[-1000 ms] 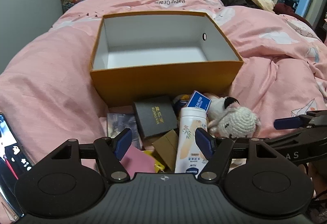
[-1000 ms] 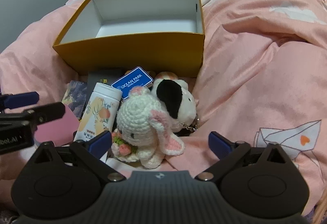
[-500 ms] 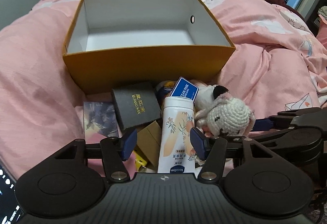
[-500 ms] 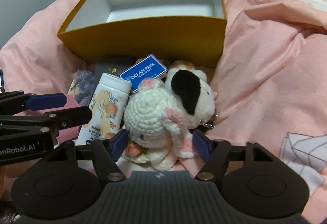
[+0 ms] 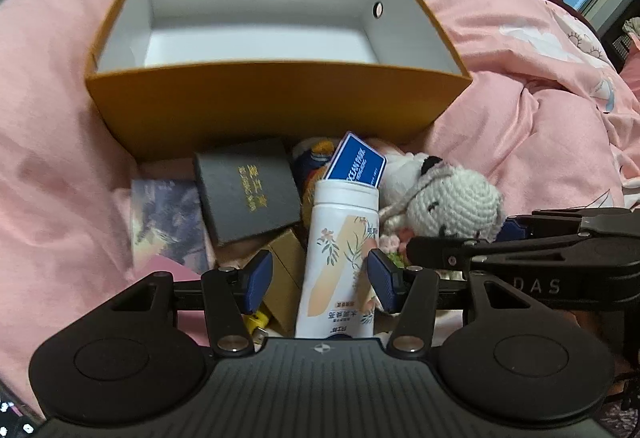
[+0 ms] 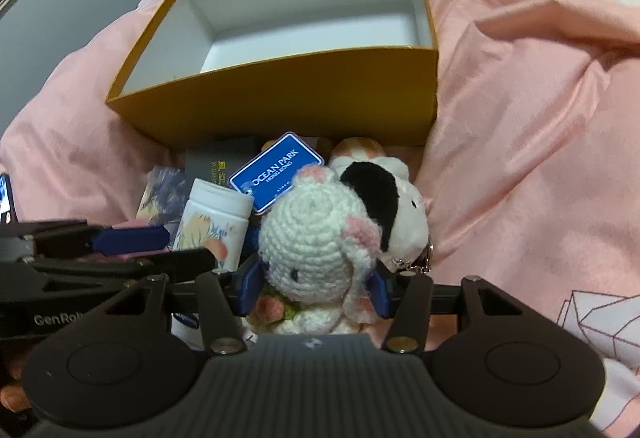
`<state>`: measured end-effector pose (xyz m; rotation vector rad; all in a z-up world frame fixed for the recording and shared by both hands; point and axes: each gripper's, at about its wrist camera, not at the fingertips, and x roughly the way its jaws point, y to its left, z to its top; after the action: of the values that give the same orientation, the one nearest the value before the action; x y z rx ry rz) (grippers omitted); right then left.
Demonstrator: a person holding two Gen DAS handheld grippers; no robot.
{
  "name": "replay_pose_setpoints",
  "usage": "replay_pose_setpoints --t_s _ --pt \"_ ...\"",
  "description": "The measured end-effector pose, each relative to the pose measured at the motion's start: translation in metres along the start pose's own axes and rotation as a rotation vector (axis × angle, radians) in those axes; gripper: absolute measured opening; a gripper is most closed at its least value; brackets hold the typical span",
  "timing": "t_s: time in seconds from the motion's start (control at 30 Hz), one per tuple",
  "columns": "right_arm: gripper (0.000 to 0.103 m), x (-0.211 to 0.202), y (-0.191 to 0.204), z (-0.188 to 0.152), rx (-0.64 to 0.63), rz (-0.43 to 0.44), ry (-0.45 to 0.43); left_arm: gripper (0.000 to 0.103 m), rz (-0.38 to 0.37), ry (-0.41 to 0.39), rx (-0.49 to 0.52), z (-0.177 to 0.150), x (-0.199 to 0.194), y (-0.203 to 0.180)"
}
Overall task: Organize objects
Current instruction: 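Reach the left gripper down and grasp the white lotion bottle, then lift the lotion bottle with the left gripper while the right gripper grasps the crocheted bunny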
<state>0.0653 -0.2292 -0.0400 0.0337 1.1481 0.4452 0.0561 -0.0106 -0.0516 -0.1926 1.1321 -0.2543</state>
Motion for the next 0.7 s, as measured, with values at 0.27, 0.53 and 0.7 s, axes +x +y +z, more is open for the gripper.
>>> replay_pose_setpoints --t_s 0.27,0.53,0.7 --pt "0.06 0.014 -0.007 0.008 0.035 0.002 0.027 0.061 -0.09 0.063 -0.074 0.007 0.014 0.014" --pt "0.057 0.013 -0.003 0.01 0.025 0.005 0.028 0.037 -0.147 0.065 -0.068 0.007 0.013 0.009" --pt "0.054 0.001 0.001 0.004 0.007 0.009 0.002 0.027 -0.136 0.023 -0.064 0.005 0.002 0.01"
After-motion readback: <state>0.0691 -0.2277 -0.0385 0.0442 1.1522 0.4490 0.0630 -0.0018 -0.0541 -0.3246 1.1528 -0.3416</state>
